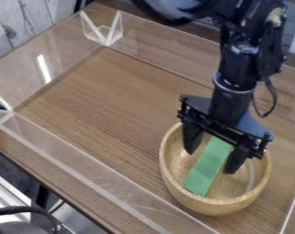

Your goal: Remove the green block from inside the brown bowl and put it on the table

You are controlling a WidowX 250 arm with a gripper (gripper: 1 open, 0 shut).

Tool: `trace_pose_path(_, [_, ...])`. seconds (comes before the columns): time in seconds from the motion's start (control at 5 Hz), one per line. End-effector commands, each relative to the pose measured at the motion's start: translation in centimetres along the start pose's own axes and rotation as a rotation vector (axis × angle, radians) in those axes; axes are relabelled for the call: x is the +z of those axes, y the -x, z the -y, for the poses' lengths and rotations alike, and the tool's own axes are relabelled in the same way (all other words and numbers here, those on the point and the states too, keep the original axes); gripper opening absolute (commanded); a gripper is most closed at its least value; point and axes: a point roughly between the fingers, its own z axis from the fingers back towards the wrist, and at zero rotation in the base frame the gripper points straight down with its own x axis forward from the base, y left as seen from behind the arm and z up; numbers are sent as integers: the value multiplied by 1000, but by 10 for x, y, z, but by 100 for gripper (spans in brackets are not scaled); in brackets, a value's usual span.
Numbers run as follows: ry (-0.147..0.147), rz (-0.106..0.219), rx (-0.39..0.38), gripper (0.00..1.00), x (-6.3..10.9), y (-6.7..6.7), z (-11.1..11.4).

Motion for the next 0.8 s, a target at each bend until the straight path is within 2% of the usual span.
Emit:
trace_pose_path(0.0, [11, 22, 0, 100, 3, -5, 1])
trace_pose_path(0.6, [9, -4, -4, 100, -14, -7, 2])
